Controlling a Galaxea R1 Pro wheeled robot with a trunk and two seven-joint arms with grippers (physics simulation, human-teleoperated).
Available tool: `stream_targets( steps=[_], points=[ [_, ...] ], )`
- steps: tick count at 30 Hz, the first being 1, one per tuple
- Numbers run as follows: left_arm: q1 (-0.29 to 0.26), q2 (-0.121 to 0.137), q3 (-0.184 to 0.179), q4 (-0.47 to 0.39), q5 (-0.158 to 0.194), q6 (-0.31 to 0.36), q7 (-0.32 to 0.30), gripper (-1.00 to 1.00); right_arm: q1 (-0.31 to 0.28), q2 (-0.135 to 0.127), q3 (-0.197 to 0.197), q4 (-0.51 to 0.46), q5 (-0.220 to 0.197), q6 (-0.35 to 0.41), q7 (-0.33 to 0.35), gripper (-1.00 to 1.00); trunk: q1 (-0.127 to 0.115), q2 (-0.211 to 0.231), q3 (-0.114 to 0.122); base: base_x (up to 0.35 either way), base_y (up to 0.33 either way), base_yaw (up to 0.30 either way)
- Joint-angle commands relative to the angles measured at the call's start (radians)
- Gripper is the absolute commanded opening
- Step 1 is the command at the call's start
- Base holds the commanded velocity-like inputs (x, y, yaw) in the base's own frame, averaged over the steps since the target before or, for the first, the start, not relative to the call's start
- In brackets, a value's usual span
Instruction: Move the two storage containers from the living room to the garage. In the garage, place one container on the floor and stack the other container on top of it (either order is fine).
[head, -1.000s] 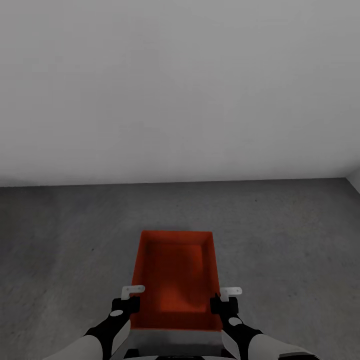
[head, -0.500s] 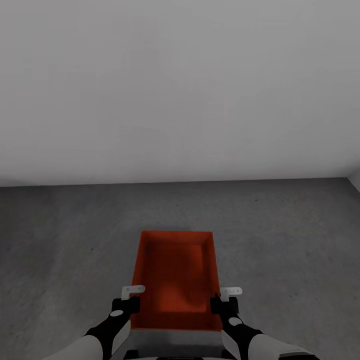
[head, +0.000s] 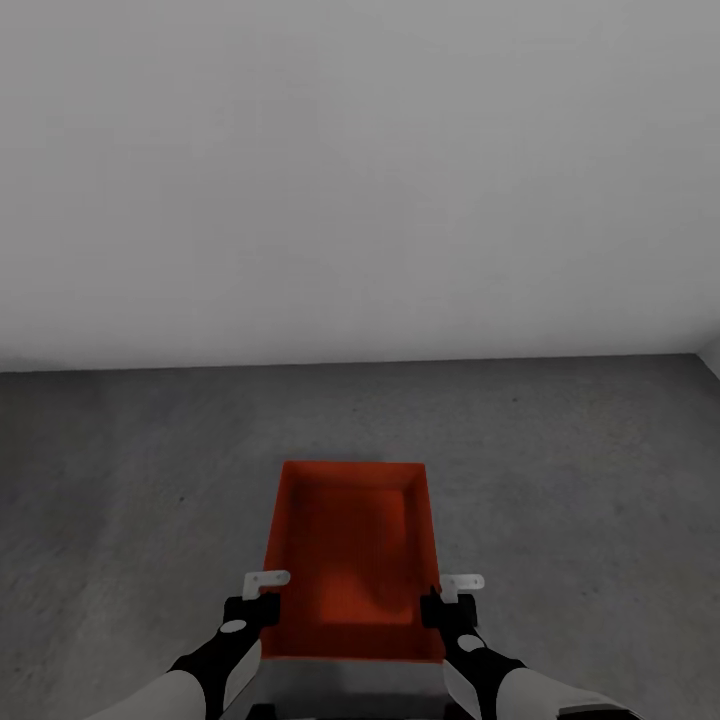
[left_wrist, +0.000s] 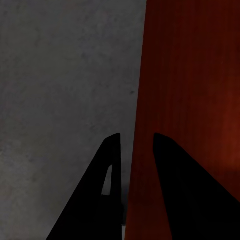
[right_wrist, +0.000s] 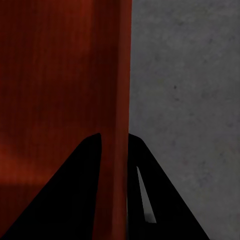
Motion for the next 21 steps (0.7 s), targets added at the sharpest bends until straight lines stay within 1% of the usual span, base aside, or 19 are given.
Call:
stream_targets(
  steps=[1,21],
  points=[
    [0.0,0.0,0.017,0.004,0.006,-0.004,0.011,-1.0,-0.001,0.002,-0.047,-0.003,0.031,-0.001,-0.005,-1.0,0.004,-0.008,-0.004,0.0,0.0,0.0],
    [0.0,-0.001,0.017,0.004,0.006,-0.004,0.011,-1.0,-0.001,0.002,-0.047,-0.003,0.031,-0.001,-0.005,-1.0,0.081,-0.148,-0.066,0.0,0.0,0.0]
  ],
)
